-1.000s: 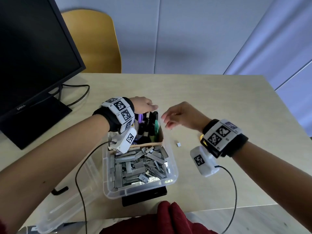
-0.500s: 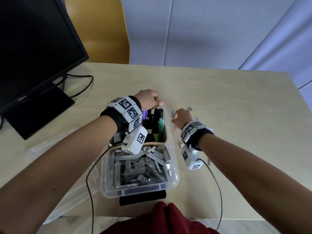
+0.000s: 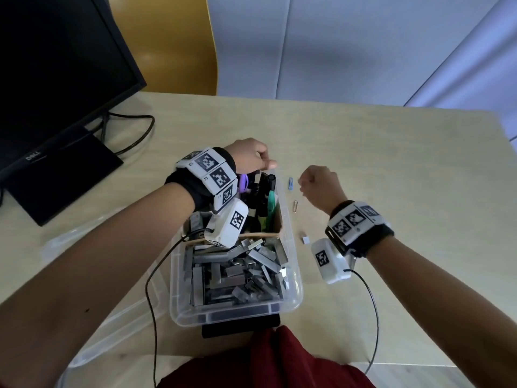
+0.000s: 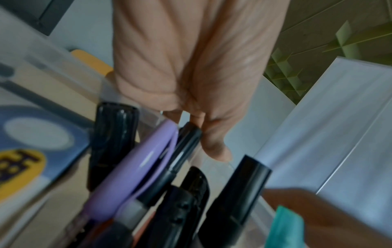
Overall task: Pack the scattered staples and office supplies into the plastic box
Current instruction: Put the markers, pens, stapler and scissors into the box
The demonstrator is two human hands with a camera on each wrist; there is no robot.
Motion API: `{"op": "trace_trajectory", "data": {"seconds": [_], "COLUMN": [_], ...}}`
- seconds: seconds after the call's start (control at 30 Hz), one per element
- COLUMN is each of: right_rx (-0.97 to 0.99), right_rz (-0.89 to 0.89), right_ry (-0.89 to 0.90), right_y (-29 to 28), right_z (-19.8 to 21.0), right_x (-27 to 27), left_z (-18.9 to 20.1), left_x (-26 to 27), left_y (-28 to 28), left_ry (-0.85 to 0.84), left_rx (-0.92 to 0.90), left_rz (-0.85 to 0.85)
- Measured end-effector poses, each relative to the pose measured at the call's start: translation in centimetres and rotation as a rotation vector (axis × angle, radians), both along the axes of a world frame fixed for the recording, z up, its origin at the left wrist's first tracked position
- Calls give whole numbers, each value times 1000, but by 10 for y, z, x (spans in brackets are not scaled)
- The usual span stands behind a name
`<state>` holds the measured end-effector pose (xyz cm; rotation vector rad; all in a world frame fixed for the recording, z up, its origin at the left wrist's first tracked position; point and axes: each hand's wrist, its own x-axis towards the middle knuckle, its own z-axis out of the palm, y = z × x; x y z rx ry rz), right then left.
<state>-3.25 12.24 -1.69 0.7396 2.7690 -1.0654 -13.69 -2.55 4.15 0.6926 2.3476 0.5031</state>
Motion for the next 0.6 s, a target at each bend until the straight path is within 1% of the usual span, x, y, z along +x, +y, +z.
{"op": "trace_trajectory", "data": {"seconds": [0.07, 0.1, 0.2, 0.3, 0.4, 0.47, 0.5, 0.57, 0.6], "right_rx": [-88, -123, -185, -122, -13, 2, -20, -58, -62], "right_rz": [0, 35, 265, 532, 697, 739, 730, 634, 539], "right_ry": [142, 186, 250, 260, 161, 133, 160, 246, 293], "right_y": [-8, -14, -39, -57, -65, -62, -58, -44, -34], "right_z": [32, 47, 82, 81, 67, 64, 64, 66, 65], "right_x": [17, 27, 60, 80, 85, 85, 84, 79, 74], "left_z": [0, 0, 0, -1, -1, 2, 5, 13, 18], "left_x": [-1, -2, -4, -4, -3, -3, -3, 0, 2], "left_y": [1, 2, 4, 7, 9, 9, 10, 15, 20], "left_ry": [2, 3, -1, -13, -8, -35, -48, 1, 60], "left_rx": [1, 1, 0, 22, 25, 19, 16, 5, 14], "left_rz": [6, 7, 13, 37, 49, 44, 47, 51, 61]}}
